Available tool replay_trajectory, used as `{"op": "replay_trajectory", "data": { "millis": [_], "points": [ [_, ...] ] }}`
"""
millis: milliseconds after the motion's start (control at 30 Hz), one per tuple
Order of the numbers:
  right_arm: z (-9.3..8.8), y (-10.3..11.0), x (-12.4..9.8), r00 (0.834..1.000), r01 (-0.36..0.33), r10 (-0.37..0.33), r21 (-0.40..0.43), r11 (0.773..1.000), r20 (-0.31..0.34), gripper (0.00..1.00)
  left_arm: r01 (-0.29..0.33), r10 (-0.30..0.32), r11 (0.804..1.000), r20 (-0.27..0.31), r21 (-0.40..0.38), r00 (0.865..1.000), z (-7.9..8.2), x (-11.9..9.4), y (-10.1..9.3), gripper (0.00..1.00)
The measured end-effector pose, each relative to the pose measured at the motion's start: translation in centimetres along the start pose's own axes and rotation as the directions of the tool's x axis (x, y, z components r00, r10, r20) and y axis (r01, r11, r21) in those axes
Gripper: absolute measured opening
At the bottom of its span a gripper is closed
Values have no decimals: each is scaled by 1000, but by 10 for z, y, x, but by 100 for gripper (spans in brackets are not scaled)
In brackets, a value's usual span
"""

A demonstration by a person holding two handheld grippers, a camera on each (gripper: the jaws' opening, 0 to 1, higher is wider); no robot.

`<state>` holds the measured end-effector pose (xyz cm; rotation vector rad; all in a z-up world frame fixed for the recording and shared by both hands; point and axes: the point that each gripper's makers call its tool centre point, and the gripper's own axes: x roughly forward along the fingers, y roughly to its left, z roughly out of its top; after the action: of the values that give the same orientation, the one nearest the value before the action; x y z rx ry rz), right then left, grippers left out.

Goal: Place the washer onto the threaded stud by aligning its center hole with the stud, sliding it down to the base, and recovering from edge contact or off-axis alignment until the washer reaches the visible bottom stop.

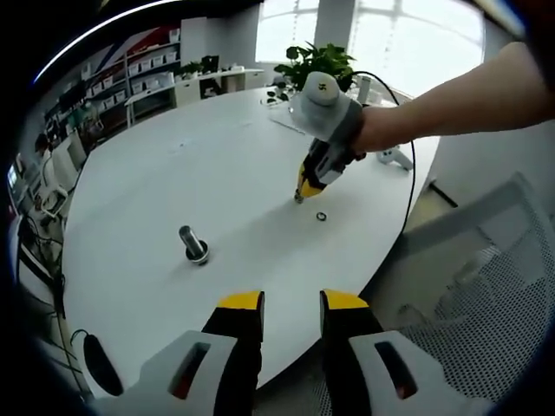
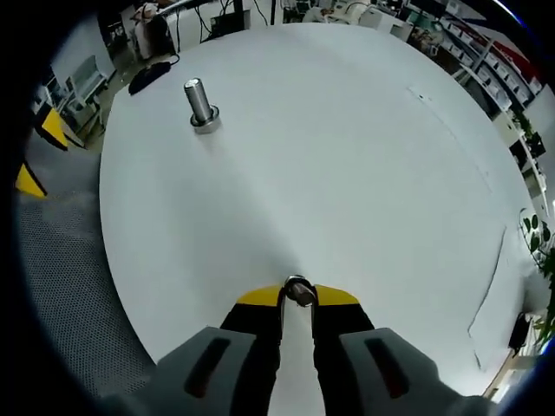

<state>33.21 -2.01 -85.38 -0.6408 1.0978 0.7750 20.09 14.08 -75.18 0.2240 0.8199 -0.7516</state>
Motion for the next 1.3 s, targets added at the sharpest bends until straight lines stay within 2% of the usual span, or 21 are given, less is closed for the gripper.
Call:
{"op": "replay_trajectory", "data": {
  "millis": [100,400,467,700,1000,1300],
  "points": [
    [-2,0,5,1000,-5,5,0,1000,-6,14,-1,1,1000,-1,-3,1000,0,0,1,24],
    [-1,0,3,1000,0,0,-8,1000,-6,18,-1,1,1000,-1,-4,1000,0,0,1,24],
    [-3,-1,2,1000,7,-7,-1,1000,-7,21,0,0,1000,-2,-3,1000,0,0,0,24],
    [-15,-1,-1,1000,1,-1,31,1000,-18,22,0,0,1000,0,-5,1000,0,0,0,24],
    [-28,19,-12,1000,-29,29,50,998,-6,23,0,0,1000,2,4,1000,1,0,0,24],
    [-36,40,-7,997,-69,70,64,996,-13,23,6,-6,1000,2,12,1000,1,0,-2,24]
  ]
}}
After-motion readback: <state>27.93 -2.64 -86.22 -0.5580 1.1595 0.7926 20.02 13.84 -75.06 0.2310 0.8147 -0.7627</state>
